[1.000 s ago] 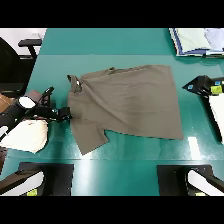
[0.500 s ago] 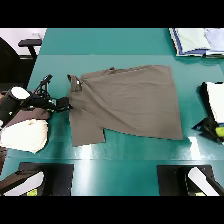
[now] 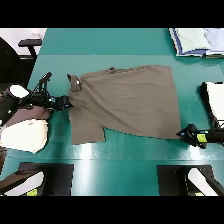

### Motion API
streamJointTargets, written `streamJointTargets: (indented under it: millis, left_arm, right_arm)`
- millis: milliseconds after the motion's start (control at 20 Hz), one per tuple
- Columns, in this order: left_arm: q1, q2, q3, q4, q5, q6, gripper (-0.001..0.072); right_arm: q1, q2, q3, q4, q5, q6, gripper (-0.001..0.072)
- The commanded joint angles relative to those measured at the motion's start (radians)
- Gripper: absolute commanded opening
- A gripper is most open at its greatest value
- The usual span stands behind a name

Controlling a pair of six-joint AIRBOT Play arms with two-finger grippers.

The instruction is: Fold the shirts.

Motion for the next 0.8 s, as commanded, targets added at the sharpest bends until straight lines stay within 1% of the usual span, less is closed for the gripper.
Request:
streamJointTargets:
  millis: [0, 50, 150, 300, 400, 550, 750]
  left_arm:
    - [0.000, 0.001, 0.001, 0.000, -0.010, 0.002, 0.0032]
    - [0.000, 0.002, 0.002, 0.001, -0.012, 0.002, 0.0031]
    - [0.000, 0.038, 0.005, 0.009, -0.011, 0.001, 0.0031]
    - [0.002, 0.168, 0.074, 0.056, -0.027, -0.005, 0.0030]
    - [0.002, 0.262, 0.195, 0.094, -0.047, -0.022, 0.0031]
    - [0.002, 0.352, 0.485, 0.109, -0.058, -0.030, 0.0031]
    - [0.002, 0.369, 0.951, 0.108, -0.058, -0.065, 0.0031]
  right_arm:
    - [0.114, -0.063, 0.029, 0.061, -0.087, 0.028, 0.0316]
    - [0.151, -0.085, 0.050, 0.069, -0.093, 0.028, 0.0191]
    - [0.239, -0.105, 0.100, 0.063, -0.091, 0.021, 0.0026]
    - [0.322, -0.033, 0.239, 0.058, -0.088, 0.018, 0.0017]
    - [0.328, 0.058, 0.391, 0.060, -0.068, 0.018, 0.0017]
    - [0.296, 0.185, 0.723, 0.057, -0.059, 0.018, 0.0017]
    - [0.195, 0.260, 1.178, 0.056, -0.034, 0.016, 0.0017]
